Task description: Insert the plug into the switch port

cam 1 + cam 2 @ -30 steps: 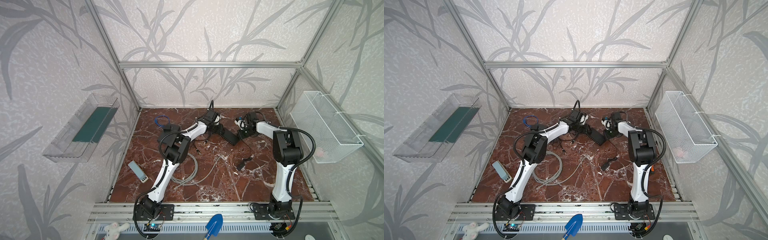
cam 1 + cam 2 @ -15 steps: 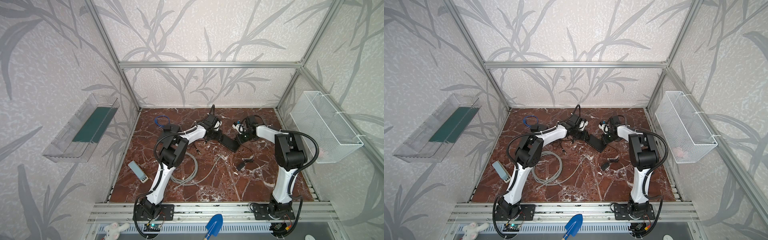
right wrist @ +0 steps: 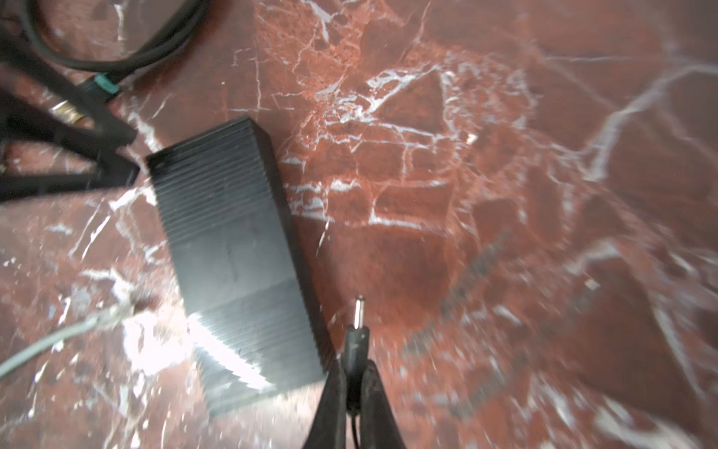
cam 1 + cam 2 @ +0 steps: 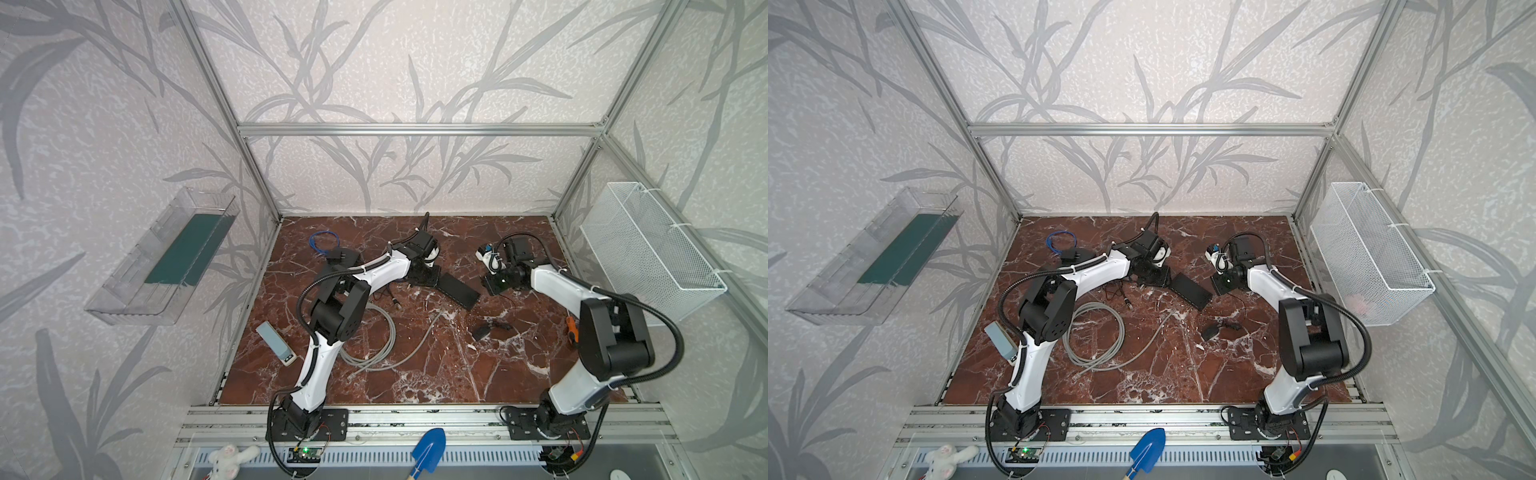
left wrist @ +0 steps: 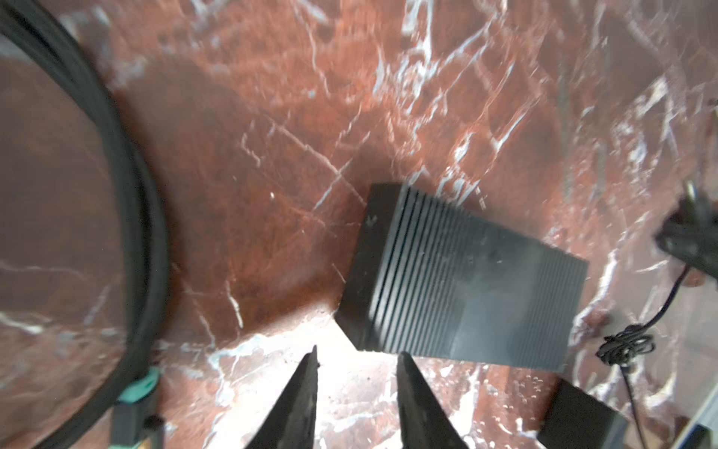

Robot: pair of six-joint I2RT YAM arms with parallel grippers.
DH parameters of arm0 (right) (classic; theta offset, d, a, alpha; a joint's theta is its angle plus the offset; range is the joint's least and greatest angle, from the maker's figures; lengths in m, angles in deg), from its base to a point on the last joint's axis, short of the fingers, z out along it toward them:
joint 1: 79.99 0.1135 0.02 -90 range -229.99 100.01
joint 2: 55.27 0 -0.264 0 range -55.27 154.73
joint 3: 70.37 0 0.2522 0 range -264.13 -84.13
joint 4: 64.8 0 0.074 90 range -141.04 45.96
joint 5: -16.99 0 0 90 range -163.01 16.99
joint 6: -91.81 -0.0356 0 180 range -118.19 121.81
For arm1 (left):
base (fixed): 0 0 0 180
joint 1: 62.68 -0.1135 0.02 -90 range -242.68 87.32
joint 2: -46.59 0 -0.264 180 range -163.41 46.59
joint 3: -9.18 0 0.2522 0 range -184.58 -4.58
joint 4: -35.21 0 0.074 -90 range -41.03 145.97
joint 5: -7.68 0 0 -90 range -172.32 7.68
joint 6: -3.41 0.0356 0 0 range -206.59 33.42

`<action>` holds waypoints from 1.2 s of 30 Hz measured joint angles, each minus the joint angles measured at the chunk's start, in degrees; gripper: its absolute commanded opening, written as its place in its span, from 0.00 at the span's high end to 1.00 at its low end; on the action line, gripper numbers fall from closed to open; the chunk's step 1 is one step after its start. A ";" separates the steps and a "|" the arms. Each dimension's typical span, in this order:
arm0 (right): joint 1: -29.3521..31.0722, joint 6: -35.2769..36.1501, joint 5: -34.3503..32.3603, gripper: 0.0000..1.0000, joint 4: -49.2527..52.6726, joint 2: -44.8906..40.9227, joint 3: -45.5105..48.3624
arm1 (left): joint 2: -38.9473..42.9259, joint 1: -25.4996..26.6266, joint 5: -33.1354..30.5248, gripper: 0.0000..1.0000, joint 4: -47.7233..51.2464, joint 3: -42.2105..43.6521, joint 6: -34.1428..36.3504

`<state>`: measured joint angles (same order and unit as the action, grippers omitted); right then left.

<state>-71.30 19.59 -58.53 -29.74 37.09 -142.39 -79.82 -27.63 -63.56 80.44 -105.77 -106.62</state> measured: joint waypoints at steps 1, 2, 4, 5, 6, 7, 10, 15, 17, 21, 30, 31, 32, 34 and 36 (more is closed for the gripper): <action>-0.09 0.74 -0.15 0.96 -0.09 -1.60 1.31 | -0.37 -0.24 0.15 0.57 1.16 -2.27 0.68; -0.13 1.46 -0.13 0.96 -0.17 -2.60 2.34 | -0.96 -0.37 0.39 0.56 2.21 -4.94 1.51; -0.11 2.97 -0.07 0.96 -0.50 -3.30 4.00 | -2.25 -0.61 0.92 0.54 3.91 -9.46 3.34; -0.09 3.87 -0.07 0.96 -0.50 -3.32 4.83 | -3.13 -0.70 1.40 0.53 4.92 -11.74 4.39; -0.04 4.70 -0.13 0.96 -0.50 -3.32 5.64 | -4.09 -0.85 2.03 0.53 5.95 -13.88 5.40; 0.00 5.51 -0.11 0.97 -0.37 -3.32 6.47 | -5.42 -0.98 2.69 0.53 7.15 -16.37 6.43; 0.26 8.98 0.72 0.97 0.87 -3.32 7.43 | -9.60 -1.03 4.57 0.52 10.40 -22.12 9.20; 1.18 16.68 2.05 0.97 4.85 -2.71 6.16 | -15.96 -0.98 6.12 0.46 16.46 -27.50 13.09; 1.44 19.06 2.25 0.98 6.10 -1.73 5.38 | -16.96 -0.98 6.51 0.46 18.36 -27.50 13.86; 1.66 21.62 3.10 0.98 7.37 -0.98 5.44 | -17.33 -0.98 7.48 0.45 19.47 -27.21 14.08; 3.85 24.30 1.62 0.99 8.72 3.61 4.98 | -16.94 -1.05 9.92 0.43 17.75 -24.96 13.86; 4.28 24.39 1.05 0.99 9.01 4.24 4.98 | -16.92 -1.05 9.92 0.43 17.75 -24.87 13.86; 4.63 24.52 0.81 0.99 9.14 4.59 4.90 | -16.87 -1.05 9.94 0.42 17.70 -24.74 13.88; 5.16 24.57 -0.13 1.00 9.11 4.85 4.52 | -16.63 -1.01 10.12 0.42 17.59 -24.22 13.88; 5.46 24.55 -0.74 1.00 8.98 5.25 4.00 | -16.48 -0.94 10.12 0.42 17.59 -23.82 13.86</action>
<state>-65.84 44.13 -59.28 -20.75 42.33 -138.39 -96.30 -28.57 -53.44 98.03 -129.59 -92.76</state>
